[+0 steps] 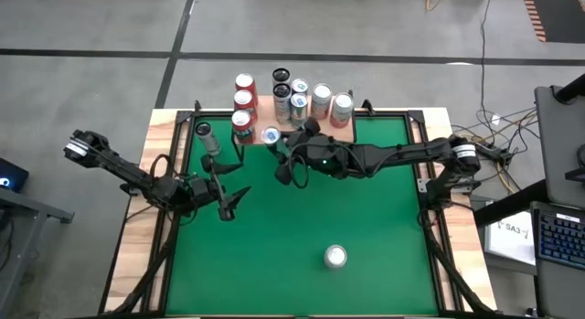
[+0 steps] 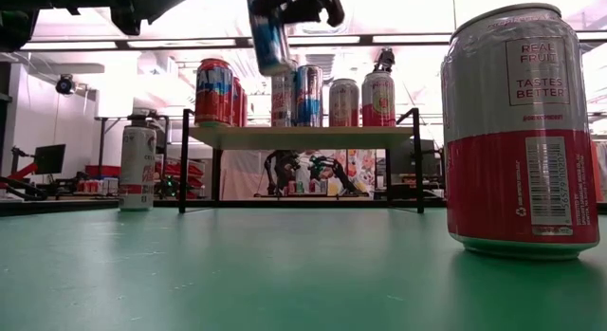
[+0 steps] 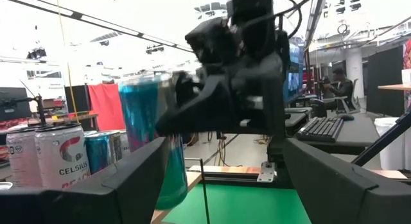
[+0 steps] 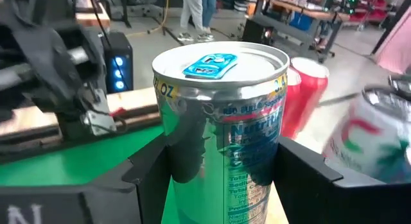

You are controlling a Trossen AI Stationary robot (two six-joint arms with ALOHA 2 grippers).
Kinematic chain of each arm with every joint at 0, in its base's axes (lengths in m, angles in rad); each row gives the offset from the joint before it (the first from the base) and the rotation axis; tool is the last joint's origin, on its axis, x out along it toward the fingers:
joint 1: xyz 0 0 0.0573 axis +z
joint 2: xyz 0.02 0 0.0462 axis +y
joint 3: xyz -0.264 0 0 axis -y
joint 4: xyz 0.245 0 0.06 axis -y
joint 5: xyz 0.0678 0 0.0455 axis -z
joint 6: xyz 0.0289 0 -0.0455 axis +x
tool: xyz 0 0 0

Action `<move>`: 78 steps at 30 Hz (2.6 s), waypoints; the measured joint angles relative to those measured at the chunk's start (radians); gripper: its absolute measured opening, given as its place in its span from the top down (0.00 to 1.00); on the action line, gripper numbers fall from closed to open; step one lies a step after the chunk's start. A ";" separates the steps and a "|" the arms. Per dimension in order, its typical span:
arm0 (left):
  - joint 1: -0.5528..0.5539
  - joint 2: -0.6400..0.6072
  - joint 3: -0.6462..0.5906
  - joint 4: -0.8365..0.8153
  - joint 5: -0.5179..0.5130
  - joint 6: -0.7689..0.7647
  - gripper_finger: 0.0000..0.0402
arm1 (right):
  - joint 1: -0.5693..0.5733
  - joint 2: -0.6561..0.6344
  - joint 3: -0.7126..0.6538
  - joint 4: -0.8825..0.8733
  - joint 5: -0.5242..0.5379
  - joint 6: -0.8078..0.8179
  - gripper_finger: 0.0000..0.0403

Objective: Place canned beverage on shelf
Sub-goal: Put the blue soda can on the shelf aligned with other blue soda cans

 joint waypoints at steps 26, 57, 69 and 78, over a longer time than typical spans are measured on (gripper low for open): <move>0.000 0.000 0.000 -0.025 0.000 0.015 0.26 | -0.208 -0.137 -0.485 0.461 -0.191 0.038 0.46; 0.000 0.001 0.000 -0.026 -0.001 0.016 0.26 | -0.208 -0.085 -0.481 0.472 -0.085 0.131 0.46; 0.000 0.001 0.000 -0.028 -0.002 0.016 0.27 | -0.208 -0.078 -0.487 0.430 -0.093 0.132 0.26; 0.000 0.001 -0.001 -0.033 -0.003 0.016 0.27 | -0.208 -0.109 -0.485 0.429 -0.092 0.134 0.24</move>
